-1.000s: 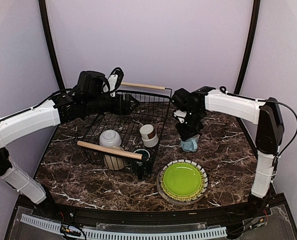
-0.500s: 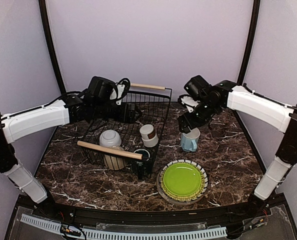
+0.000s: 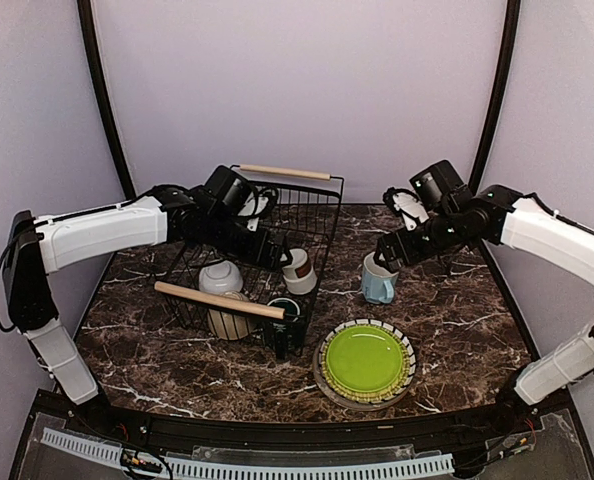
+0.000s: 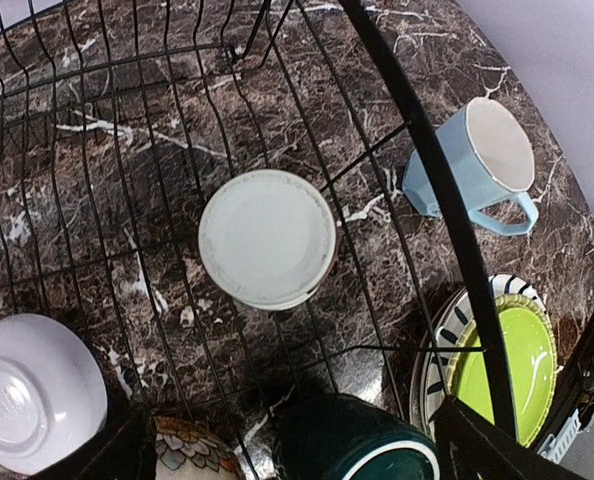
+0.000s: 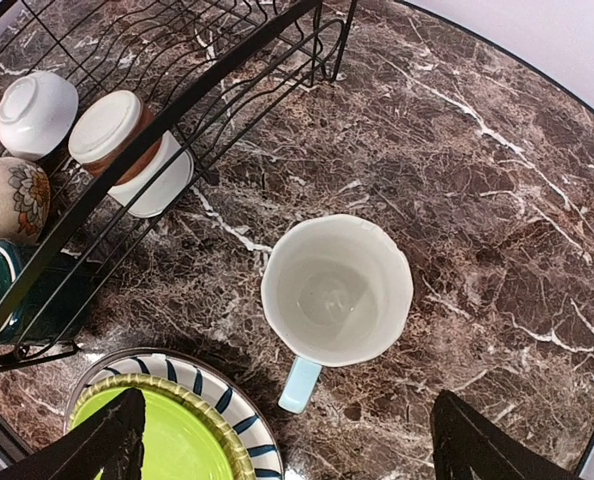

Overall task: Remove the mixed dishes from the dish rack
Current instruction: Place the cup at the center of the board, then grab the cup from the dish rack.

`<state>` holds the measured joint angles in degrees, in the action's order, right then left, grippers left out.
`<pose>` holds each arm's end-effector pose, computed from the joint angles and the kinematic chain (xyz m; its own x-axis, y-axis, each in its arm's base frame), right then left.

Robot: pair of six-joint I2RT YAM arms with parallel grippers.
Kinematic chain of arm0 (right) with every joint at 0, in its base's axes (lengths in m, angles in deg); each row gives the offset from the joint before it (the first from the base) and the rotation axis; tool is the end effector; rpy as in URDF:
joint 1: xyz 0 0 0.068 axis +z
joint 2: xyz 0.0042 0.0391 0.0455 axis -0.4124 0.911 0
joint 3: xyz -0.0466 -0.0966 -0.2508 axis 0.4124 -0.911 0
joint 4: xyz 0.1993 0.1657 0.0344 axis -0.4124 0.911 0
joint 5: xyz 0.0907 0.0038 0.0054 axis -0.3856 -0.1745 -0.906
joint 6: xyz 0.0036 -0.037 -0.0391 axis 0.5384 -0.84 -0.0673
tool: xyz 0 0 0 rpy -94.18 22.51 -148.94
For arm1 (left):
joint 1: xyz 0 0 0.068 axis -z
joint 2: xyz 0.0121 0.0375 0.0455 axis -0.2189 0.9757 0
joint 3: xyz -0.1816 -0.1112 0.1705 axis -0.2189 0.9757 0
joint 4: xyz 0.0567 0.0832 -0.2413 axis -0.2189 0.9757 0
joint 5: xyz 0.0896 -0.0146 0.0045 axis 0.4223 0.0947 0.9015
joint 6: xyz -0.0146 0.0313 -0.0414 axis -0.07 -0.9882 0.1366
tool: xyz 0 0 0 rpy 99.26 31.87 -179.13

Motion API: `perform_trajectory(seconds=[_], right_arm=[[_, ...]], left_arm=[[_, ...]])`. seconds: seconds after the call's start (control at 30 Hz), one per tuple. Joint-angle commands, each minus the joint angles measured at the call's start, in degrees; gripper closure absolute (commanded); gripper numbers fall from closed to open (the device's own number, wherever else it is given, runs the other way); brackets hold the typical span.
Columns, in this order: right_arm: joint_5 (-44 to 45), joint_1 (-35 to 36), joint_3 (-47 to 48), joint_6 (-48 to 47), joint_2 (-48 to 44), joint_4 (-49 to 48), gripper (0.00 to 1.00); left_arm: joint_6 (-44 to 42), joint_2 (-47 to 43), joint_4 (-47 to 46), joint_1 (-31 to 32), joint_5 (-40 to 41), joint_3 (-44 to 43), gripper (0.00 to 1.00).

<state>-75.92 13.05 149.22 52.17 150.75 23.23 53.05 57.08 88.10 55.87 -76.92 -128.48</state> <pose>0.2328 0.1741 0.3166 -0.6909 -0.3215 -0.6475 -0.4534 0.8903 0.0418 0.2795 -0.2671 0.2944 -0.7093 0.2050 -0.6745 0.5230 0.7945 -0.3086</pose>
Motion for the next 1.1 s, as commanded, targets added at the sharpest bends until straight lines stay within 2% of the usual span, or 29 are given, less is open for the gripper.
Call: perform_trajectory(seconds=[0.0,0.13,0.27,0.57,0.73,0.97,1.07], right_arm=[[-1.7,-0.4,-1.0,0.0,-1.5,-4.3,0.04],[-3.4,-0.5,-2.1,-0.1,-1.1,-6.4,0.02],[-4.0,-0.5,-2.8,-0.3,-1.3,-7.0,0.01],[-3.8,-0.6,-5.5,1.4,-5.0,-6.4,0.01],[-4.3,-0.7,-8.9,2.5,-8.4,-8.1,0.01],[-4.7,-0.8,-8.9,2.6,-7.5,-7.8,0.01],[-4.7,-0.8,-8.6,2.3,-7.0,-8.4,0.01]], left_arm=[[0.1,0.5,7.2,-0.1,0.4,-1.4,0.04],[-0.2,2.4,10.5,-0.1,3.0,-2.5,0.02],[-0.2,5.6,9.6,-0.1,0.4,-4.9,0.01],[-0.6,17.5,10.1,-0.5,3.0,-17.8,0.01],[0.4,21.2,8.6,-1.6,1.0,-21.1,0.02],[1.6,22.8,7.1,-1.7,-1.6,-21.7,0.16],[1.7,23.2,7.4,-1.6,-2.0,-21.8,0.27]])
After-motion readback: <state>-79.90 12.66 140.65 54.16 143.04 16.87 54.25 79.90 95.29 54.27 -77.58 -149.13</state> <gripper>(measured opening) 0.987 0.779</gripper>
